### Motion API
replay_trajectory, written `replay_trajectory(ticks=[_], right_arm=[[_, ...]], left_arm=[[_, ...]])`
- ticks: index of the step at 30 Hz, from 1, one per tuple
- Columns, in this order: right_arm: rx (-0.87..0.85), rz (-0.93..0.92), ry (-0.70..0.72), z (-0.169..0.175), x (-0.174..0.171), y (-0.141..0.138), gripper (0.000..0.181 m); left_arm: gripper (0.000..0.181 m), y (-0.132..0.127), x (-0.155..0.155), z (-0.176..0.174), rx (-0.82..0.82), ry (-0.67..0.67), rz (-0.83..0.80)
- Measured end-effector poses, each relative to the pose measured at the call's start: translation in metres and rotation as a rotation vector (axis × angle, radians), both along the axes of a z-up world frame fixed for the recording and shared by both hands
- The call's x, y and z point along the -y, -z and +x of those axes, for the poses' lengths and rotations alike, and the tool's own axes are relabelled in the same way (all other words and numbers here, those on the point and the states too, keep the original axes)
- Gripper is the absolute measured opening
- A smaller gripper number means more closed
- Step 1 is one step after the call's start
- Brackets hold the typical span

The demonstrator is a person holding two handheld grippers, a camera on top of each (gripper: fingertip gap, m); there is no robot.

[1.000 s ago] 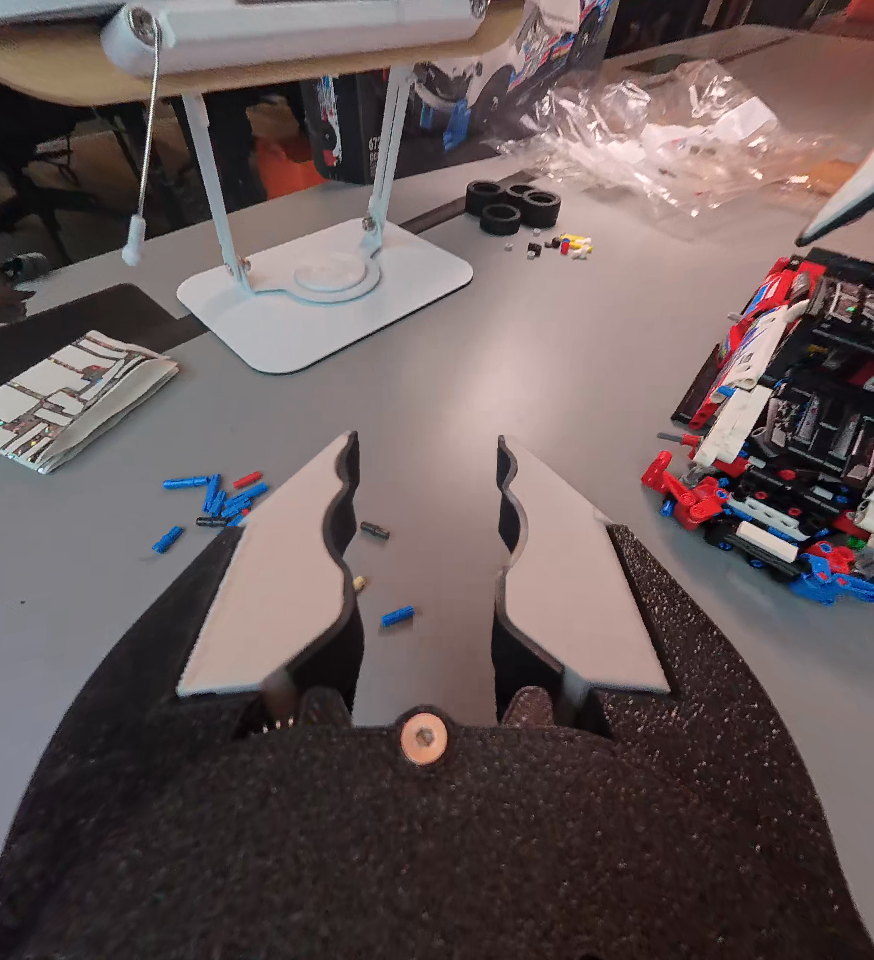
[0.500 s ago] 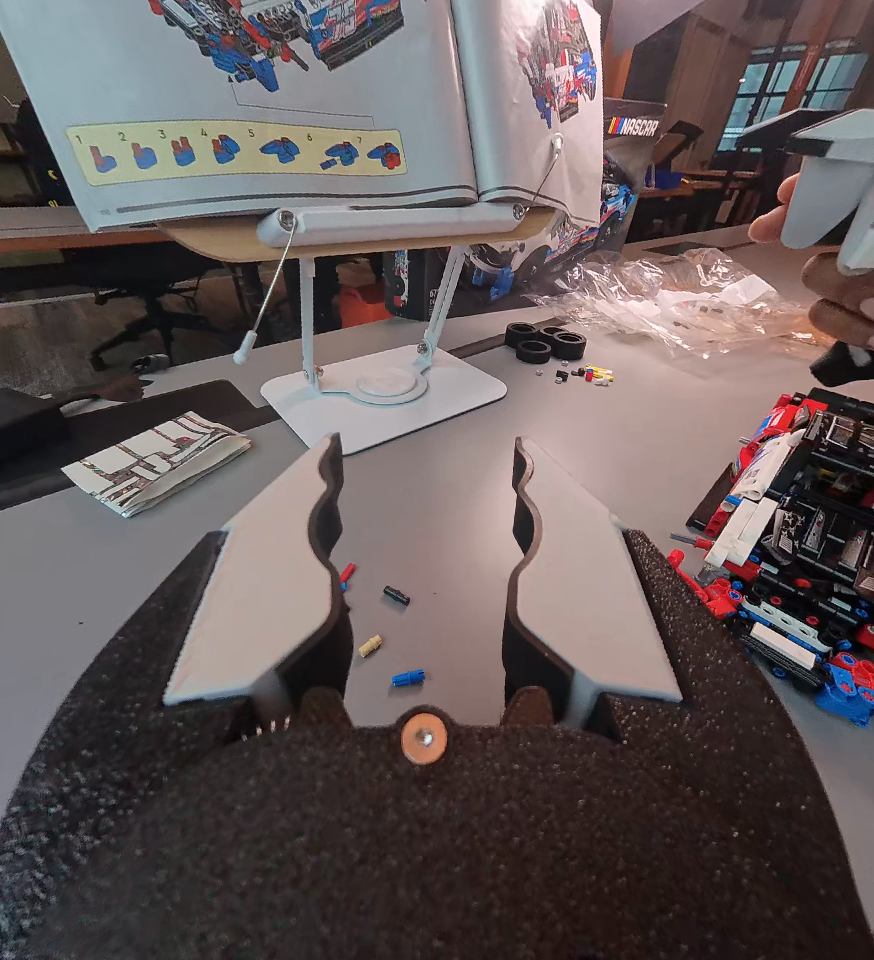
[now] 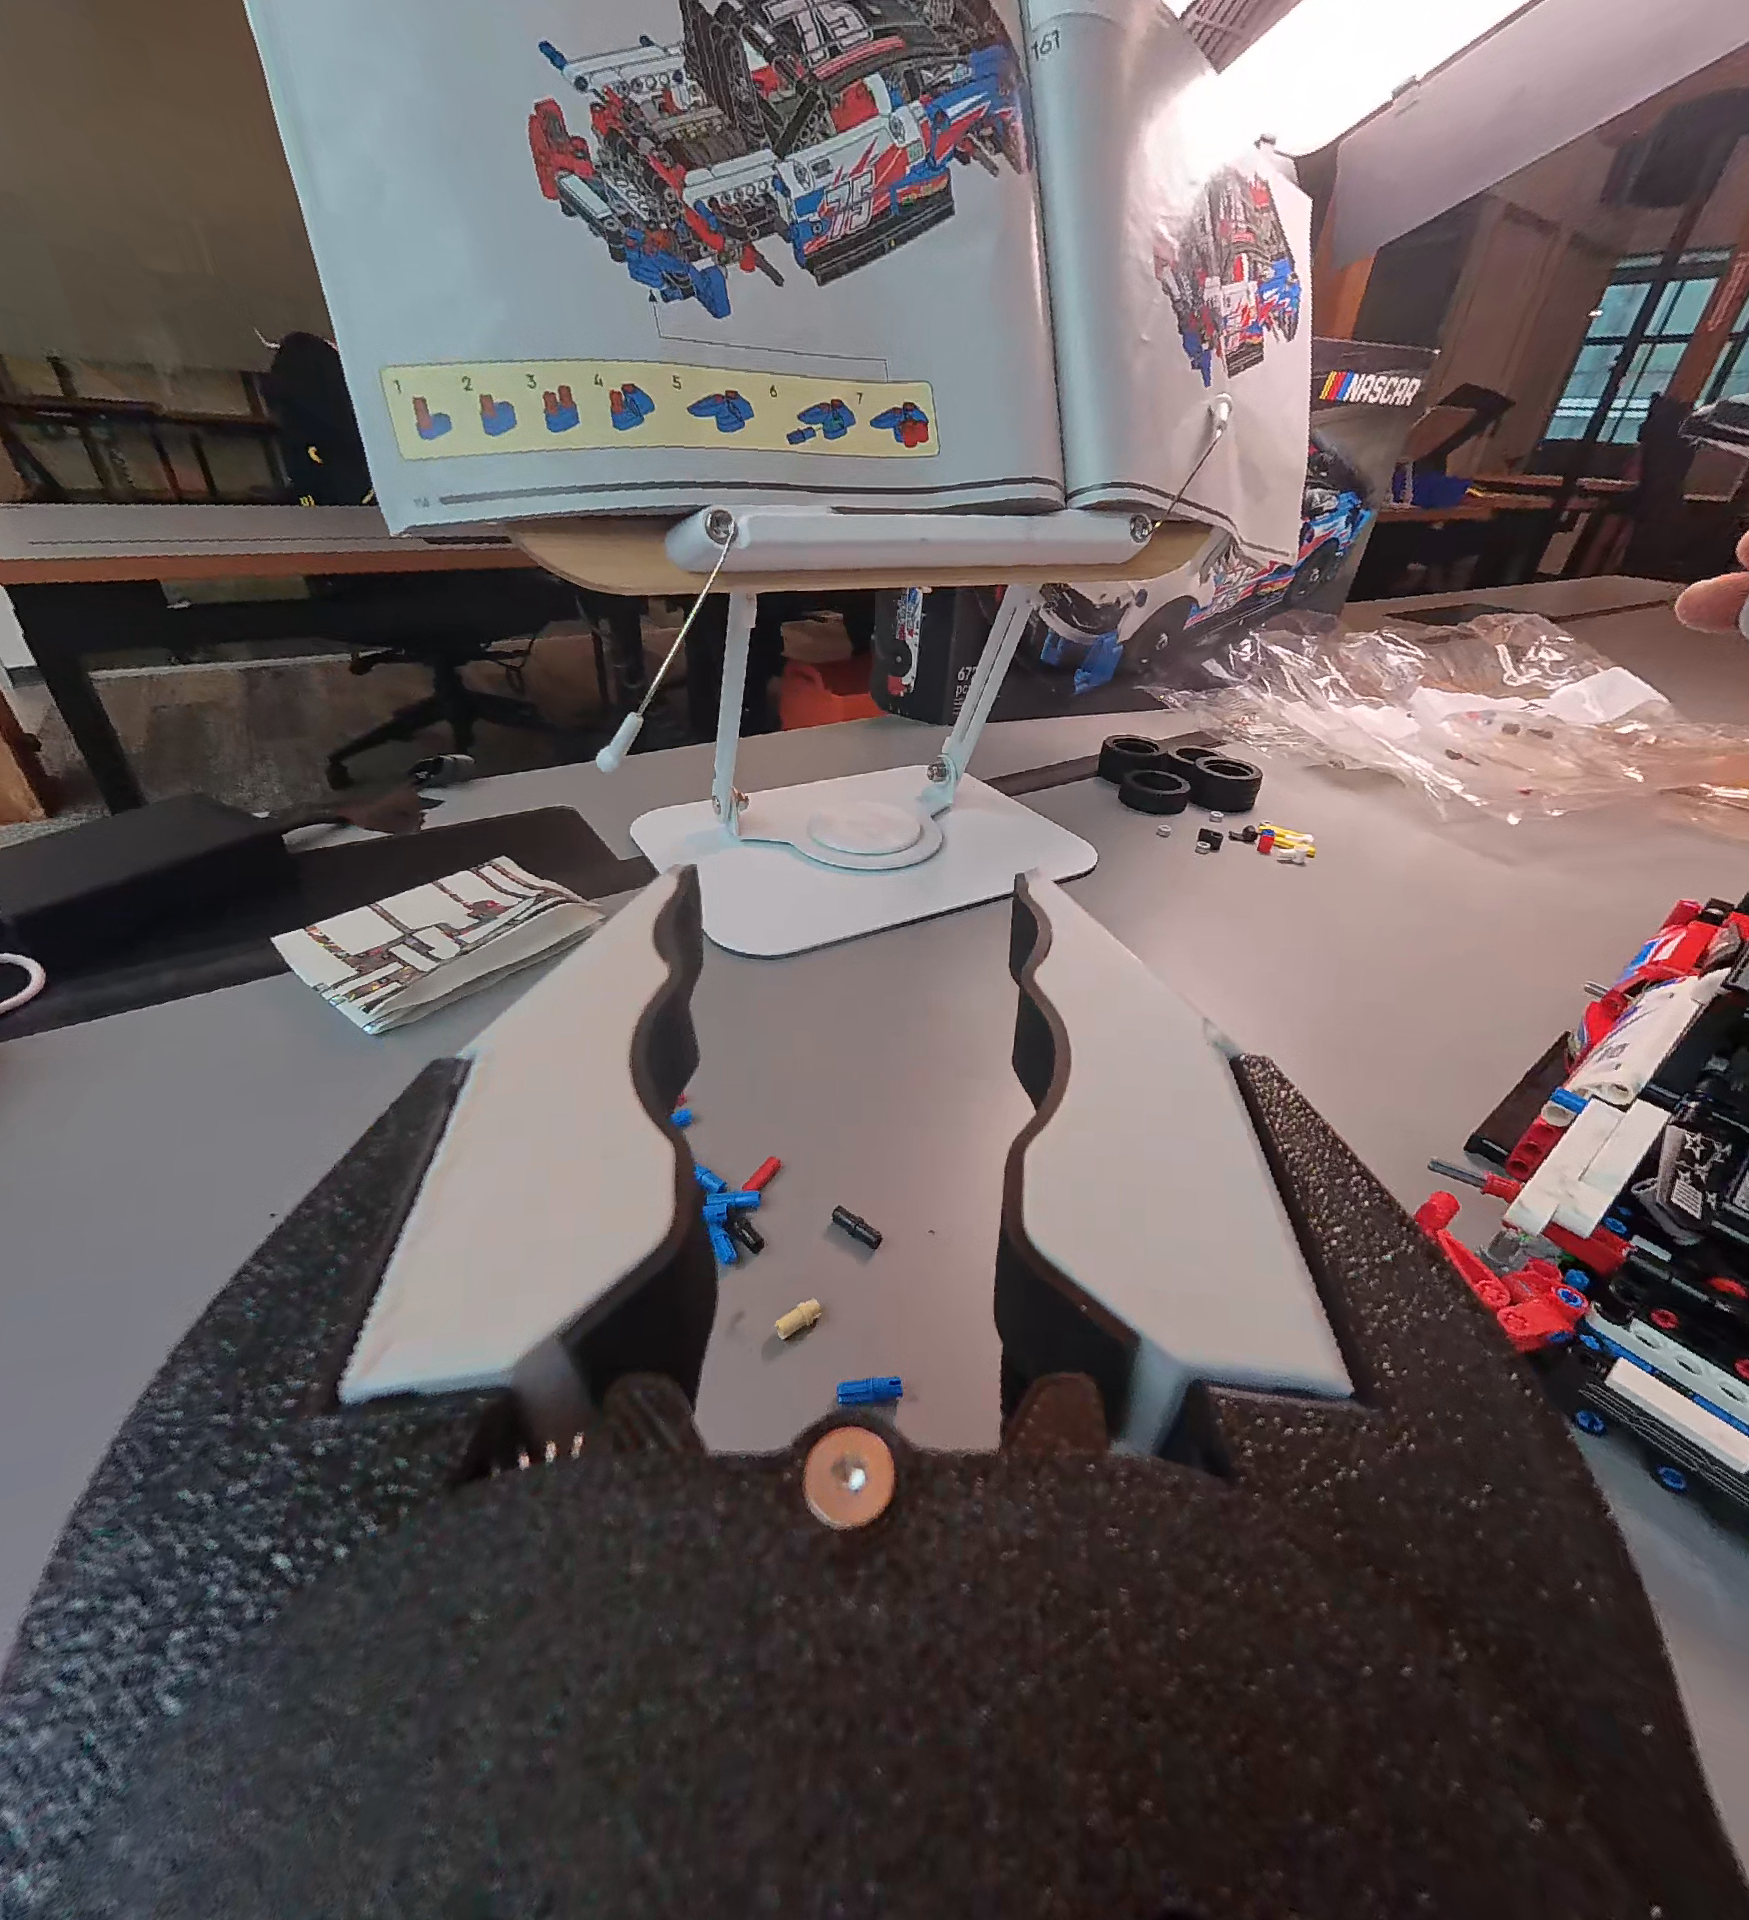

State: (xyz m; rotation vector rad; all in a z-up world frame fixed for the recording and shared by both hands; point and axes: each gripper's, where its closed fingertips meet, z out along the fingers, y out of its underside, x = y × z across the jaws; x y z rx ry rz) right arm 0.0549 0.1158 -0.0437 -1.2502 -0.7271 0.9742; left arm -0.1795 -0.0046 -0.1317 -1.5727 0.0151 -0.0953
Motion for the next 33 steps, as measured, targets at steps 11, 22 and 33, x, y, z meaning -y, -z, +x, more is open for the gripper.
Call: replay_trajectory(ticks=[11,22,33], right_arm=[[0.047,0.004,0.130,0.037,-0.024,0.022,0.012],[0.089,0.068,0.155,0.039,-0.026,0.025,0.013],[0.100,0.068,0.149,0.039,-0.028,0.030,0.013]], left_arm=[[0.059,0.007,-0.004,0.002,-0.019,0.013,-0.024],[0.058,0.007,-0.004,-0.005,0.004,0.015,-0.022],[0.058,0.011,-0.006,-0.005,0.026,0.031,-0.036]])
